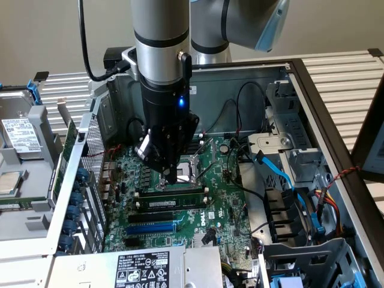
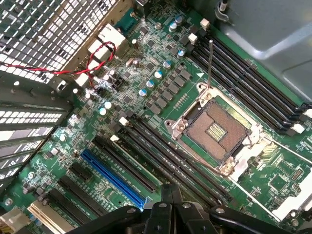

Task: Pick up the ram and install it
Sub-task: 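Press down the ram until it locks into place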

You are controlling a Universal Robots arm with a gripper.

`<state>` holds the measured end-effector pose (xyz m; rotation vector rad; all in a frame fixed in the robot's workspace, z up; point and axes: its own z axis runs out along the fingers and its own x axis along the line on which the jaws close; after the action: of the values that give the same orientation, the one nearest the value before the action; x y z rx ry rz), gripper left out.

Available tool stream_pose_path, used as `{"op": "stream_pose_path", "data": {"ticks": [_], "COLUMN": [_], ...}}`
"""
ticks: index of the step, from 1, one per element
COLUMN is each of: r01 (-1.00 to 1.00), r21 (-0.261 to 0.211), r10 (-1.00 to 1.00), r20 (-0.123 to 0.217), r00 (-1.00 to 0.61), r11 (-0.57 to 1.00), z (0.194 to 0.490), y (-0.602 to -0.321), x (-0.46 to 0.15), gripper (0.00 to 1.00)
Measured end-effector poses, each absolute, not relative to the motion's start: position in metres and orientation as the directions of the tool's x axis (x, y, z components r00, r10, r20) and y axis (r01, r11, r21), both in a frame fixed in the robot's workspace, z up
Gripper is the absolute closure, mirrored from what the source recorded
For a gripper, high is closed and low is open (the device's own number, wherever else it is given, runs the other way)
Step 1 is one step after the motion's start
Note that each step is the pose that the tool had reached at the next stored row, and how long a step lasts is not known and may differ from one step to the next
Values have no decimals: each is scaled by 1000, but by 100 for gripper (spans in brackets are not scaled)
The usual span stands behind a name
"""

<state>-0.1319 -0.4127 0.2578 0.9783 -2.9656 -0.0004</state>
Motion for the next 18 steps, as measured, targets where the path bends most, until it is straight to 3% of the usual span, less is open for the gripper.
{"op": "stream_pose_path", "data": {"ticks": [18], "r01": [-421], "r21": [-21], "r10": [-420], "r20": [33], "r00": [-907], "r11": [907], "z": [258], "y": [-413], "x": [-132], "gripper": [90]}}
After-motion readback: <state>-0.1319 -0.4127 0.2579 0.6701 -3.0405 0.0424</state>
